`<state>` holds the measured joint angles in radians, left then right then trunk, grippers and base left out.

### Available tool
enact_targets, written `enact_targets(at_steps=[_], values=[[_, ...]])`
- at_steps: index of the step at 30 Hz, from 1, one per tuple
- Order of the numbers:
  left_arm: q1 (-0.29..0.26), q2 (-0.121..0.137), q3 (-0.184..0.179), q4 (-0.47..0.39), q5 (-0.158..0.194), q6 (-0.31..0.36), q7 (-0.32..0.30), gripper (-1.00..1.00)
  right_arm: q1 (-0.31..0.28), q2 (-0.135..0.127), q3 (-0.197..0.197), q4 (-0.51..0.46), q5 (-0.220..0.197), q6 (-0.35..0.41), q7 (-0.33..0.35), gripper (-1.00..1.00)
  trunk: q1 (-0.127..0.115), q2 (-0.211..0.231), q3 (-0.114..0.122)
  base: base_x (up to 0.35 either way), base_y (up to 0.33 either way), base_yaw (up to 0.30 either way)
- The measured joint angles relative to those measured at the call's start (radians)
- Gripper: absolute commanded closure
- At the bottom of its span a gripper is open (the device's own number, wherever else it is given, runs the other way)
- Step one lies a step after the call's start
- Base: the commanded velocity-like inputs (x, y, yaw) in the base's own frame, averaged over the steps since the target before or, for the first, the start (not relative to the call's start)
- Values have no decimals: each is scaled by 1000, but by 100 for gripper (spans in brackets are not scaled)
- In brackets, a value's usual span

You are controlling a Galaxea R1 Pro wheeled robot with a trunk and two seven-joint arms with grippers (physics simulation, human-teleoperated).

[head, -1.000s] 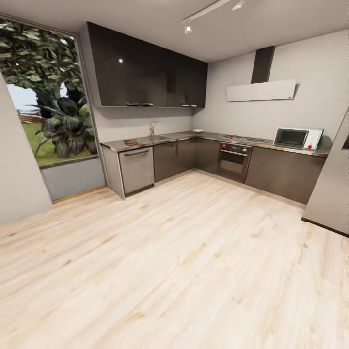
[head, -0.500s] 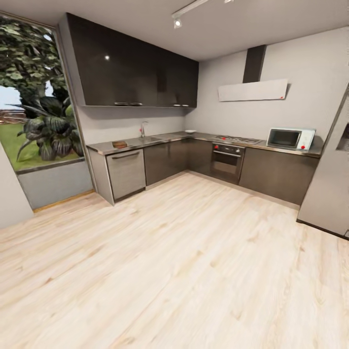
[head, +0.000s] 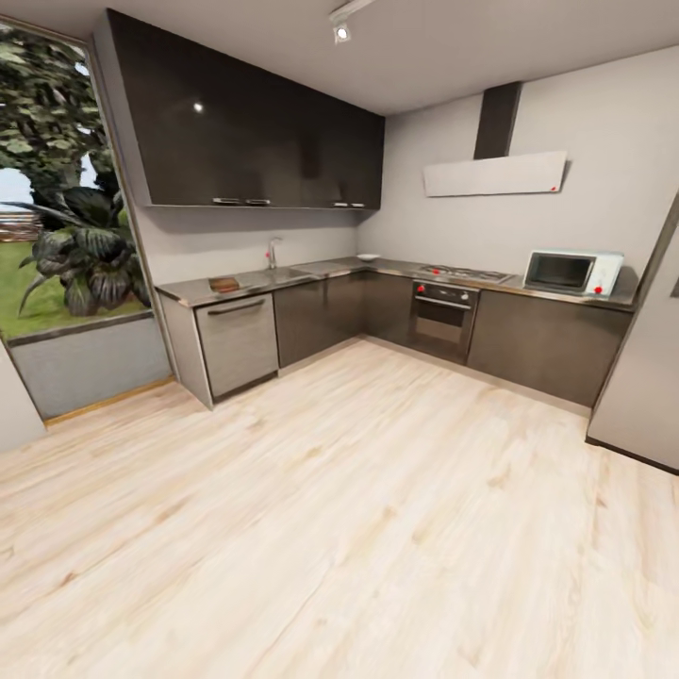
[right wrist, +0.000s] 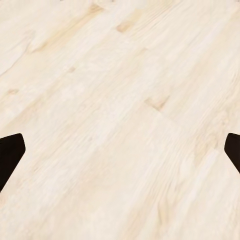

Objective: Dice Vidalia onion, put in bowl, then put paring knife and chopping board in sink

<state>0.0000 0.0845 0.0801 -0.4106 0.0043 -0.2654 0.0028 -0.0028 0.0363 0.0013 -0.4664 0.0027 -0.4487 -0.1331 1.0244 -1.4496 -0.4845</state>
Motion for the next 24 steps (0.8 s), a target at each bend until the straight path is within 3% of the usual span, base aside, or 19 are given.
enact_targets(at_steps=[24], values=[[0,0,0,0,0,-1,0,-100,0,0,0,0,0,0,0,-100,0,0,0,324,0,0]])
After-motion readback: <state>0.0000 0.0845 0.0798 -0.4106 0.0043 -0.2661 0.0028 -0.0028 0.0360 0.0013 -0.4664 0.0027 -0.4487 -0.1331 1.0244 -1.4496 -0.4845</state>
